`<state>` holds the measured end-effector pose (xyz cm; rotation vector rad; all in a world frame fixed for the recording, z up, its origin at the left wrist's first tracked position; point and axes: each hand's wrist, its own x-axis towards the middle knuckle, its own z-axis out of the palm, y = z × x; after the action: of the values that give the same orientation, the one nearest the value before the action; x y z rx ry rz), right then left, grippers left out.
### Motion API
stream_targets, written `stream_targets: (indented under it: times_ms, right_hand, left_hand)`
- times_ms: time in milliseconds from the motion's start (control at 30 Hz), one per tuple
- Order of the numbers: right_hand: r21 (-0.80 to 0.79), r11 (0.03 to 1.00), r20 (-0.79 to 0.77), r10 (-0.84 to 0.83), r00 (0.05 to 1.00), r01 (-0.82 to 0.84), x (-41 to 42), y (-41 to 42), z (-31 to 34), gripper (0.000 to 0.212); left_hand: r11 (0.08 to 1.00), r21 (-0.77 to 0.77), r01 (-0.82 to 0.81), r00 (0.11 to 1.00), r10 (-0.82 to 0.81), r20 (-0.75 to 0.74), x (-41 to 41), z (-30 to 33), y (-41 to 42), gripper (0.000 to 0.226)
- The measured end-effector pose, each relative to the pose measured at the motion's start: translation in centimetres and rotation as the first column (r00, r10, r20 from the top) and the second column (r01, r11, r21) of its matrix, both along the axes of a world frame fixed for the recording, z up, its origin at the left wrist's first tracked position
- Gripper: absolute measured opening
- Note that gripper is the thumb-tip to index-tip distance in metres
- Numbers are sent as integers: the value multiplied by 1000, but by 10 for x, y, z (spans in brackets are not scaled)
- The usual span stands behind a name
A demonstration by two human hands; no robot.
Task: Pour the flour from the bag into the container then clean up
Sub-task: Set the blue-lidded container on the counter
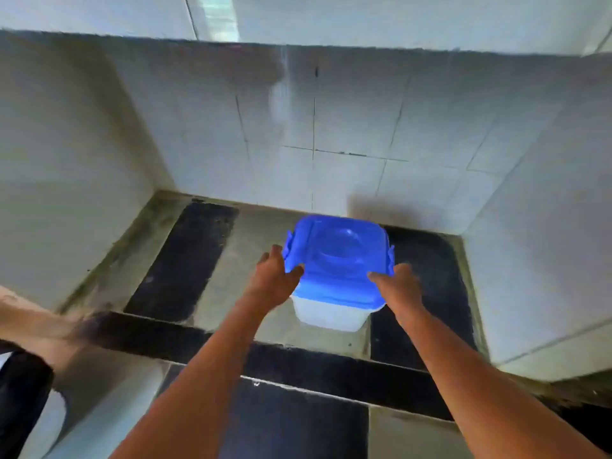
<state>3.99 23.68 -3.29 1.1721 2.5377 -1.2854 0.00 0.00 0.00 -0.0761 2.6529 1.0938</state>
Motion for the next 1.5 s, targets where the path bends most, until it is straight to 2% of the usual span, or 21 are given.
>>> stream_targets:
  times_ms: [67,133,233,267,300,367,467,567,633,733,800,967,1100,1233,1300,1433,1500]
  right_hand:
    - [-11,999,8,-45,999,46,-13,9,-38,78]
    - [-118,991,-41,-70,997,65,-29,16,-64,85]
    - [-323,942,-168,-149,975,89,-42,25,-96,87]
    - [-361,928,-201,-179,963,97,-42,24,-98,89]
    - [-399,911,-232,-209,950,103,-44,25,-105,92]
    - [-402,909,-247,-228,942,114,-39,21,-105,93]
    - [-373,917,-224,-236,946,140,-14,6,-89,86]
    - [-381,913,-203,-233,951,143,19,-9,-59,76]
    - [-397,908,-177,-220,959,135,45,-22,-27,71]
    - [-429,898,-140,-179,974,103,88,-47,34,63]
    - [-437,894,-101,-158,982,99,117,-66,86,64]
    - [-479,875,-9,-85,996,70,188,-107,220,58]
    - [-517,856,7,-18,1000,19,241,-134,336,47]
    - [-537,844,-22,-4,1000,-9,288,-152,438,69]
    - [-572,820,-58,-13,998,-23,309,-161,478,82]
    - [-615,782,-122,26,992,-96,328,-172,557,80]
    - [-600,791,-170,21,985,-121,329,-176,589,92]
  left_hand:
    - [999,19,-46,998,46,50,-14,-33,7,60]
    - [981,146,-126,987,109,121,-31,-65,11,53]
    - [815,509,-277,950,150,275,-44,-107,13,27]
    - [759,574,-307,942,154,299,-46,-114,13,33]
    - [713,624,-319,941,162,296,-50,-124,11,49]
    - [659,656,-368,929,237,283,-56,-136,3,75]
    - [625,644,-440,898,294,328,-42,-125,-9,72]
    - [615,623,-484,874,313,370,-8,-96,-29,85]
    - [604,599,-526,848,319,423,25,-61,-45,85]
    - [553,595,-583,806,302,509,76,10,-71,64]
    - [513,587,-626,773,306,556,110,64,-91,60]
    - [502,545,-672,726,301,618,196,206,-143,71]
    - [501,526,-687,711,312,631,261,313,-180,83]
    - [489,534,-690,715,343,609,317,414,-204,91]
    - [523,532,-666,738,355,575,339,462,-218,90]
    - [601,532,-596,796,356,490,361,550,-241,92]
    - [634,530,-564,822,369,434,359,590,-250,93]
